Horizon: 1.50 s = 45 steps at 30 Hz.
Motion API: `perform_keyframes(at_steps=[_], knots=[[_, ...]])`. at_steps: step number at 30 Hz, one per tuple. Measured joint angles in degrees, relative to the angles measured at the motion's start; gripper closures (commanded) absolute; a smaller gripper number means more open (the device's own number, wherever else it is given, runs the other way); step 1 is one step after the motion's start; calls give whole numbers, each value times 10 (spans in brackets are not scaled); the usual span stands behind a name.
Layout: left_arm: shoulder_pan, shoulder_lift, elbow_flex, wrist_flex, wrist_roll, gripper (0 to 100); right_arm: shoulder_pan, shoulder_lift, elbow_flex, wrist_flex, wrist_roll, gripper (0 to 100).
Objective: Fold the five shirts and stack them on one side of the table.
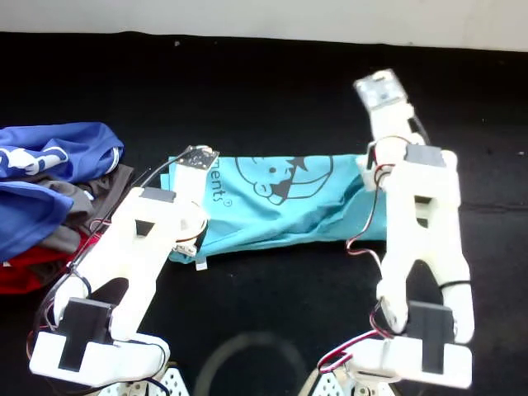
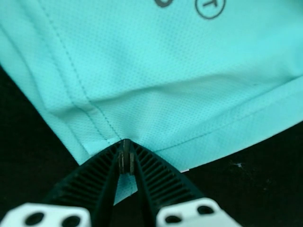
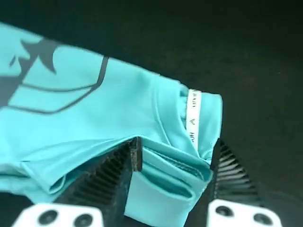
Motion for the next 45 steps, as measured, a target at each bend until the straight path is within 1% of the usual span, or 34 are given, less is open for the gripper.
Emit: perform_keyframes(at_steps=[2,4,7,13,16,18,20,24,29,32,35,38,42,45], knots=[[0,0,0,0,0,992,12,-9,0,14,-12,998],[0,0,0,0,0,992,20,-11,0,33,-18,964],[0,0,0,0,0,992,28,-11,0,61,-20,970],[0,0,0,0,0,992,44,-11,0,73,-20,971],[0,0,0,0,0,992,37,-11,9,112,-20,973],[0,0,0,0,0,992,11,-11,35,123,-20,973],[0,0,0,0,0,992,-19,-11,70,107,-20,973],[0,0,0,0,0,992,-62,-11,140,13,-20,973],[0,0,0,0,0,992,-115,-7,164,-61,-20,973],[0,0,0,0,0,992,-119,37,151,-80,-24,973],[0,0,0,0,0,992,-114,90,104,-76,-38,973],[0,0,0,0,0,992,-96,96,40,-25,-77,973],[0,0,0,0,0,992,-71,87,-53,65,-90,973],[0,0,0,0,0,992,-25,64,-87,70,-91,973]])
